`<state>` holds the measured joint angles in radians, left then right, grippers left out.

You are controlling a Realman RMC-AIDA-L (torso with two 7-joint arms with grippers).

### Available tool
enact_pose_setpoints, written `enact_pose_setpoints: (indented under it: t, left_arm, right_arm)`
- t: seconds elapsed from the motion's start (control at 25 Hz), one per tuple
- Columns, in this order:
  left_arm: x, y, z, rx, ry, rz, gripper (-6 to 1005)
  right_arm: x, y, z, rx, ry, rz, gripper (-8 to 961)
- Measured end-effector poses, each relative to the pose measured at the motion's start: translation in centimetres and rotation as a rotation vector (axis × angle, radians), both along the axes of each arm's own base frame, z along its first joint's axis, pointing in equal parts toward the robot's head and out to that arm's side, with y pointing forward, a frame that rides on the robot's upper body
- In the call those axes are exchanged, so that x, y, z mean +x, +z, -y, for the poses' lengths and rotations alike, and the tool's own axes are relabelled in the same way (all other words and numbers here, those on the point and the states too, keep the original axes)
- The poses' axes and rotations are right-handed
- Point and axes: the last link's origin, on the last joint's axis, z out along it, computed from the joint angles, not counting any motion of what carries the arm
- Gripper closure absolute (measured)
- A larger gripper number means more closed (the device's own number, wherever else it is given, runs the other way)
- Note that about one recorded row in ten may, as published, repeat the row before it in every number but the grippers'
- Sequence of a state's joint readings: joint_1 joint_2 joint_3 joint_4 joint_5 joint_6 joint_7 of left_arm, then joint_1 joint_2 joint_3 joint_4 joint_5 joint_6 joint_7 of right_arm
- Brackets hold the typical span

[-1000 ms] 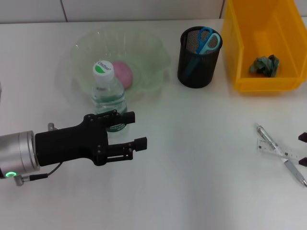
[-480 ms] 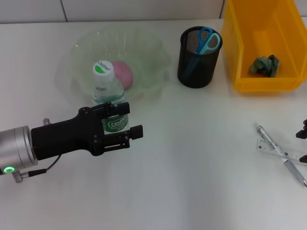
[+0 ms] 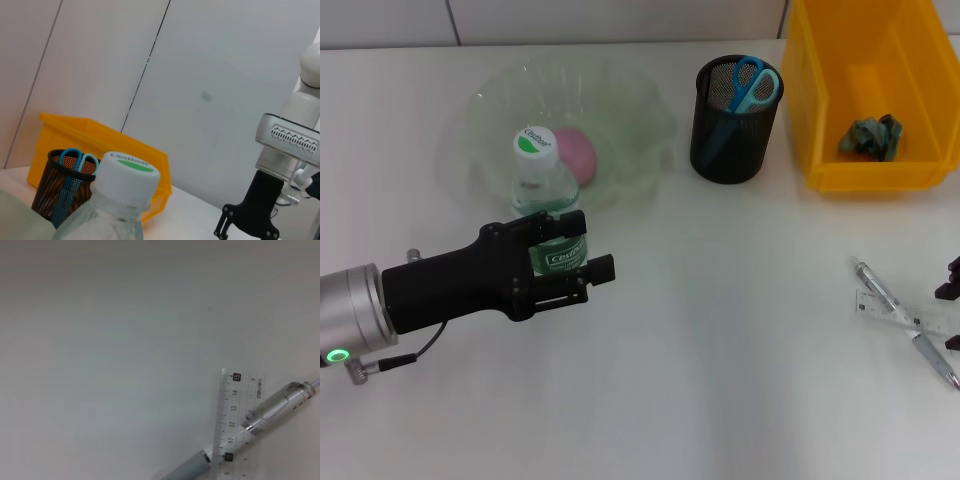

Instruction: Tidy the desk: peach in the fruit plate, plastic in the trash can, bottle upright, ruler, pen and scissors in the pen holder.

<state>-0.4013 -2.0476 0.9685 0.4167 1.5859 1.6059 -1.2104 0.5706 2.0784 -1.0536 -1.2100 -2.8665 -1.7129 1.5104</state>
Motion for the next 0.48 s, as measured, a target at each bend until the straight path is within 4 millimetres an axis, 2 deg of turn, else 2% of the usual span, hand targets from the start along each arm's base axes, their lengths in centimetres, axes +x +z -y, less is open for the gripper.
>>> enact_pose_setpoints:
  t: [0.48]
  left_arm:
    - [0.34,-0.36,-0.09,-0.005,0.007,0.011,201]
  right_arm:
    - [0.76,-1.11,0.05,-0.029,0.01,-0.006,383]
